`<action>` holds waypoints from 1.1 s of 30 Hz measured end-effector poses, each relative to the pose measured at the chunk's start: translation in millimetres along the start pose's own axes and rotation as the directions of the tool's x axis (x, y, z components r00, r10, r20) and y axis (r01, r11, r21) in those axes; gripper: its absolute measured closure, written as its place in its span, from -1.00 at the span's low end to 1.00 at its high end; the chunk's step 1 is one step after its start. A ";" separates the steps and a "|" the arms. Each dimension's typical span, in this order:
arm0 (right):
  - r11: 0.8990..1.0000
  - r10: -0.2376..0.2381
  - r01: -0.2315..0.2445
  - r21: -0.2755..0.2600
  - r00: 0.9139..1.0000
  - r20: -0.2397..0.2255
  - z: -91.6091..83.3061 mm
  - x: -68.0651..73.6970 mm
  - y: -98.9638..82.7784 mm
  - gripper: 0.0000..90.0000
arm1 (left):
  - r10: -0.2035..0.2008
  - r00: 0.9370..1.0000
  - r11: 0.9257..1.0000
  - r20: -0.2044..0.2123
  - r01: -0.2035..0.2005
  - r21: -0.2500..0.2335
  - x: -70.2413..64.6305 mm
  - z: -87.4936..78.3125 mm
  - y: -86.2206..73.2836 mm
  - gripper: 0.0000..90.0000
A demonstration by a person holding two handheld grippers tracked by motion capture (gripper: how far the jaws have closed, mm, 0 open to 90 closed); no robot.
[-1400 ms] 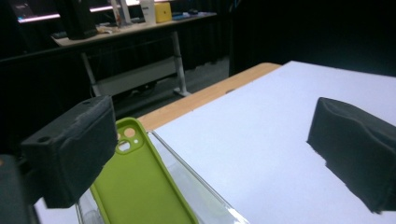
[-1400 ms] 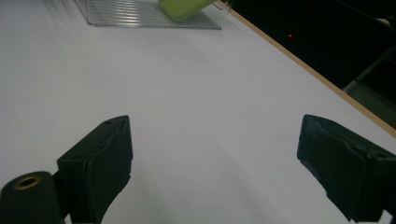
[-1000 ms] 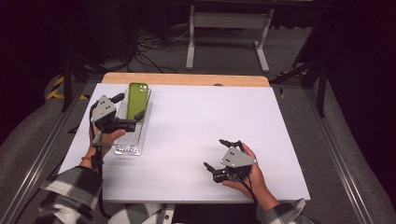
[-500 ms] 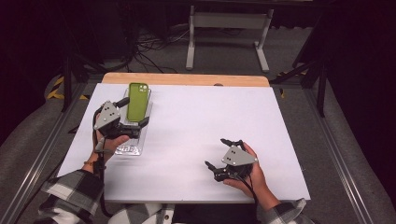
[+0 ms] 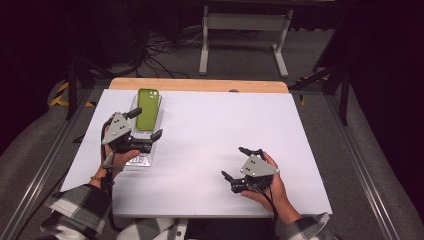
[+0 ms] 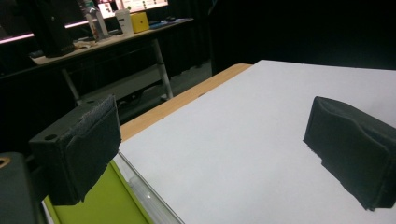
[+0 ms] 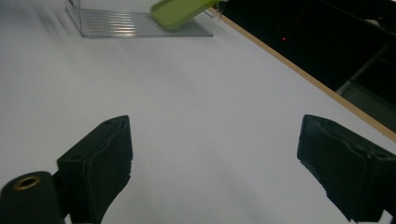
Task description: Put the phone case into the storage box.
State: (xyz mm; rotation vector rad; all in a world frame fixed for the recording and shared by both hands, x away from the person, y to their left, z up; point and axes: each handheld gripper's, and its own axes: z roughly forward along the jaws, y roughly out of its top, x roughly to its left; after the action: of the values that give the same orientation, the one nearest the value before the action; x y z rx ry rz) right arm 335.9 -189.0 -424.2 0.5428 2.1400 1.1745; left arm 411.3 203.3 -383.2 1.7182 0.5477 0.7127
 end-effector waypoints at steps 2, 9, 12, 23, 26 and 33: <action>1.000 0.000 0.000 -0.001 1.000 0.003 -0.6 -0.9 -0.1 -0.75 | 0.002 1.000 1.000 0.002 -0.002 -0.002 -1.6 -0.3 -0.2 -0.91; 1.000 0.002 -0.002 -0.005 1.000 0.012 -3.2 -3.0 -0.3 -0.75 | 0.009 1.000 1.000 0.019 -0.009 0.002 -5.9 -0.6 -0.5 -0.90; 1.000 0.009 -0.009 -0.008 1.000 0.014 -4.6 -4.5 -0.6 -0.75 | 0.010 1.000 1.000 0.020 -0.010 0.000 -7.7 -0.6 -0.9 -0.90; 1.000 0.017 -0.016 -0.017 0.999 0.035 -8.9 -9.9 -1.3 -0.75 | 0.020 0.999 1.000 0.039 -0.020 -0.006 -16.4 -5.1 -0.1 -0.90; 1.000 0.014 -0.014 -0.023 0.999 0.035 -9.7 -9.8 -0.9 -0.75 | 0.024 0.999 1.000 0.040 -0.024 -0.007 -19.2 -6.3 -1.0 -0.90; 0.999 0.012 -0.011 -0.038 0.999 0.037 -12.1 -10.1 0.6 -0.76 | 0.036 0.998 0.999 0.053 -0.036 -0.008 -26.4 -9.8 -1.8 -0.90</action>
State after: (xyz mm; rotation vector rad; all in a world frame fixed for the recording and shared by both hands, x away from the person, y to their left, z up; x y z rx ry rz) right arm 334.8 -202.1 -415.5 0.5565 2.0818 1.1998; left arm 385.8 192.4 -388.0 1.7390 0.4776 0.6919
